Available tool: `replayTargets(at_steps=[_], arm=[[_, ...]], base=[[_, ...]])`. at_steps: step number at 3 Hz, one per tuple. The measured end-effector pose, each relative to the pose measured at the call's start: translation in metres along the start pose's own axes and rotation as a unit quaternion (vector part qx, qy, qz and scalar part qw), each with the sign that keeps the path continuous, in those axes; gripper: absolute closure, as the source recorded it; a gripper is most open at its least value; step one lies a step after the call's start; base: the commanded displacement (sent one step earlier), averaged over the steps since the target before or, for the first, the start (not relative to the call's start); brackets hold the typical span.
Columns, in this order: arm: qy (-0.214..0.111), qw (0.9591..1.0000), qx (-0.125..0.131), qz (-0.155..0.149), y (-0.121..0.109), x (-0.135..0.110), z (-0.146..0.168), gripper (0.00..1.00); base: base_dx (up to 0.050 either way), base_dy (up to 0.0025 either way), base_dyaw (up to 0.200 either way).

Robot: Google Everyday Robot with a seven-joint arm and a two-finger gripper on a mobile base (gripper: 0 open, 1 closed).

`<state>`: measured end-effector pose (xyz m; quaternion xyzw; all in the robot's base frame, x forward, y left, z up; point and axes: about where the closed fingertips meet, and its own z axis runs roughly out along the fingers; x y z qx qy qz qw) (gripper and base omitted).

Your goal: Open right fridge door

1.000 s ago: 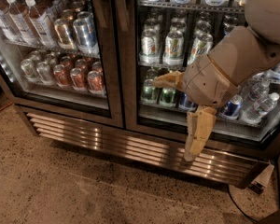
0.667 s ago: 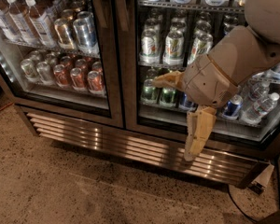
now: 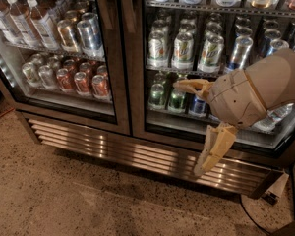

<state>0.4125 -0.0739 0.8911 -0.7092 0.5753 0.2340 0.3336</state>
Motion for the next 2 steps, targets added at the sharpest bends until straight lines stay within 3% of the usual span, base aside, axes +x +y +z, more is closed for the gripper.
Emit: replayTargets(at_steps=[1, 2], arm=[[-0.009, 0.9997, 0.022, 0.008, -0.0019, 0.0012, -0.0072, 0.00], [-0.009, 0.9997, 0.022, 0.008, -0.0019, 0.0012, -0.0071, 0.00]], base=[[0.000, 0.00000, 0.000], [0.000, 0.00000, 0.000]])
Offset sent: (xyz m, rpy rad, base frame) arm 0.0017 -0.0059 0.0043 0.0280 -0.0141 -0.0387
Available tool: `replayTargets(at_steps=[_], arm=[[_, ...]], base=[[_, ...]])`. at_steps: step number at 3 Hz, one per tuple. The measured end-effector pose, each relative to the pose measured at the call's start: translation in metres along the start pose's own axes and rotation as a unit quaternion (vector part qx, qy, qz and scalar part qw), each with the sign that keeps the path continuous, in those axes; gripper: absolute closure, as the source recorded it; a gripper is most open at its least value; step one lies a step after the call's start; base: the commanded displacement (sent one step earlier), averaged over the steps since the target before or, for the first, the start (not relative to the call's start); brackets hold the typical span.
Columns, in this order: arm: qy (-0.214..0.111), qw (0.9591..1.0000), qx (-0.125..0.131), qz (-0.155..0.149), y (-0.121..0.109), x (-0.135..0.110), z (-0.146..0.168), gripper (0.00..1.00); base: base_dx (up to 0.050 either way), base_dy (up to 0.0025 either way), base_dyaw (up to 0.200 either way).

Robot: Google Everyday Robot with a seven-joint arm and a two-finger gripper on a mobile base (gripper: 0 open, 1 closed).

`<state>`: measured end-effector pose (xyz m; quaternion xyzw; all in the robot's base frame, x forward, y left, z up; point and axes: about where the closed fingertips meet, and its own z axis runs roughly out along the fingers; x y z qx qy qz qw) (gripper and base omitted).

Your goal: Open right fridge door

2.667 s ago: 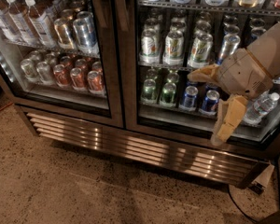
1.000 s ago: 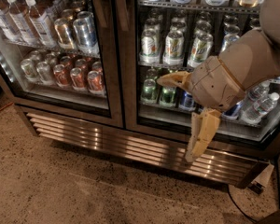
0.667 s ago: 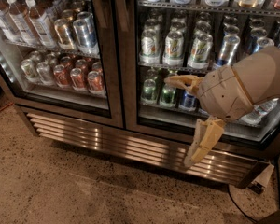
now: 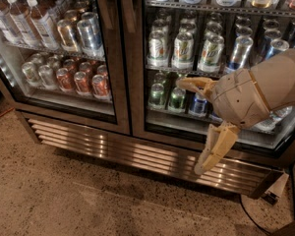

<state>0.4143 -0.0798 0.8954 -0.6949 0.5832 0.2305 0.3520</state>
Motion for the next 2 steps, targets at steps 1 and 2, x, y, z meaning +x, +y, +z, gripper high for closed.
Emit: replayTargets(at_steps=[1, 2], arm=[[-0.017, 0.9995, -0.023, 0.010, 0.000, 0.005, 0.014, 0.00], [-0.028, 0.9974, -0.055, 0.037, 0.001, 0.026, 0.043, 0.00]], base=[[0.000, 0.00000, 0.000], [0.000, 0.00000, 0.000]])
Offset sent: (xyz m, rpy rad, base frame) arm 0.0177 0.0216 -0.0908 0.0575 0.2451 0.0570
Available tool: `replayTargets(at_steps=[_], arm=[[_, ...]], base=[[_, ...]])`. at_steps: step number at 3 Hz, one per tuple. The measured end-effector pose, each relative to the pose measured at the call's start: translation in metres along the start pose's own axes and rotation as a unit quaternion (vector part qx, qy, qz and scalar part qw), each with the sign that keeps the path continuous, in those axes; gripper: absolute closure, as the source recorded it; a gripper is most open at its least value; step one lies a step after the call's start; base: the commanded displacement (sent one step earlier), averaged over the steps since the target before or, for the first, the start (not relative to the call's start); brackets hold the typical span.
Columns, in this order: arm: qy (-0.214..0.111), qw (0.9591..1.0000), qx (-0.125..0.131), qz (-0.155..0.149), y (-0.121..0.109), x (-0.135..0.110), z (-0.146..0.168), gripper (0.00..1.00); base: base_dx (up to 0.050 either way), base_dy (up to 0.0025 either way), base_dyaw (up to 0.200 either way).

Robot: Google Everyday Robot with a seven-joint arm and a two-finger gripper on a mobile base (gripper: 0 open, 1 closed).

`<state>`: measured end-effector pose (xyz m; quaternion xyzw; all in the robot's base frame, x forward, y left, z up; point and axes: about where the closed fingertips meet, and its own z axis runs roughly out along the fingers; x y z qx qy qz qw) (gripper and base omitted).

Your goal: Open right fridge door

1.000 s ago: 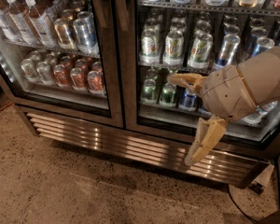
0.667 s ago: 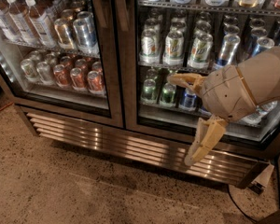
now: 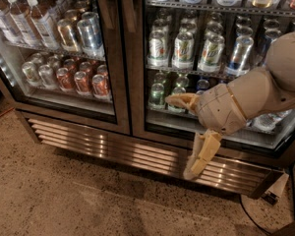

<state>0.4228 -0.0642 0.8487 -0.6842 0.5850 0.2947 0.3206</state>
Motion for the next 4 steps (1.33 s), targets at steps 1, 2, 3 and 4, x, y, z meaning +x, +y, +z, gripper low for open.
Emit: replayTargets(at_steps=[1, 2, 3, 4], arm=[[-0.001, 1.0000, -0.002, 0.001, 0.000, 0.001, 0.001, 0.00], [-0.030, 0.9995, -0.012, -0.005, 0.000, 0.000, 0.002, 0.00], [-0.139, 0.9883, -0.049, -0.041, 0.003, -0.011, 0.000, 0.00], [-0.184, 0.9798, -0.069, -0.037, 0.004, 0.002, 0.009, 0.00]], base=[[0.000, 0.00000, 0.000], [0.000, 0.00000, 0.000], [0.000, 0.00000, 0.000], [0.000, 0.00000, 0.000]])
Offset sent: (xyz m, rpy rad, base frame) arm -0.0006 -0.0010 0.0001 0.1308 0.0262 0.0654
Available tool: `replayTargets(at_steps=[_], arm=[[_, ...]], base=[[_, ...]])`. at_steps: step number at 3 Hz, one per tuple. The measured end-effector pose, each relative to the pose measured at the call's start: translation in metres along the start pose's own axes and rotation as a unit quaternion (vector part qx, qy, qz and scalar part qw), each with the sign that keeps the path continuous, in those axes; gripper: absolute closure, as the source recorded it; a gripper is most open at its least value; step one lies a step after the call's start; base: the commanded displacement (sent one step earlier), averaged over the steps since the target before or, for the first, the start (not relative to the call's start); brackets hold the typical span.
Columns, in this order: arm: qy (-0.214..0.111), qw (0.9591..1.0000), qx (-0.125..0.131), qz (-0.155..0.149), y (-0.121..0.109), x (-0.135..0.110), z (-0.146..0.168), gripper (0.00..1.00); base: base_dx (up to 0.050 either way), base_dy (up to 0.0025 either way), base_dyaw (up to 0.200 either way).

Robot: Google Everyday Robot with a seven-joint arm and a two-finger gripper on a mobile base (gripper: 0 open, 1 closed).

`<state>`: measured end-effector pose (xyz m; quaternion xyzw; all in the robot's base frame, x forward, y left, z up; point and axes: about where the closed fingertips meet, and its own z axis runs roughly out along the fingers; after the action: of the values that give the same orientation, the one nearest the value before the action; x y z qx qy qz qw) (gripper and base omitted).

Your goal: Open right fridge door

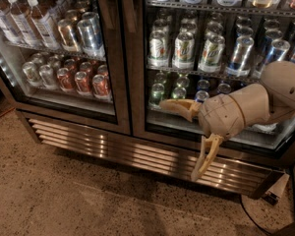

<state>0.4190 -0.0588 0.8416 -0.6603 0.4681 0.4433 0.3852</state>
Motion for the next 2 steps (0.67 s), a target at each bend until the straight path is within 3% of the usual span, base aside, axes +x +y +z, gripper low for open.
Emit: replayTargets(at_steps=[1, 2], arm=[[0.001, 1.0000, 0.001, 0.001, -0.0006, 0.0005, 0.0003, 0.00], [-0.017, 0.9996, 0.023, -0.002, -0.0010, -0.0002, -0.0023, 0.00]], base=[[0.000, 0.00000, 0.000], [0.000, 0.00000, 0.000]])
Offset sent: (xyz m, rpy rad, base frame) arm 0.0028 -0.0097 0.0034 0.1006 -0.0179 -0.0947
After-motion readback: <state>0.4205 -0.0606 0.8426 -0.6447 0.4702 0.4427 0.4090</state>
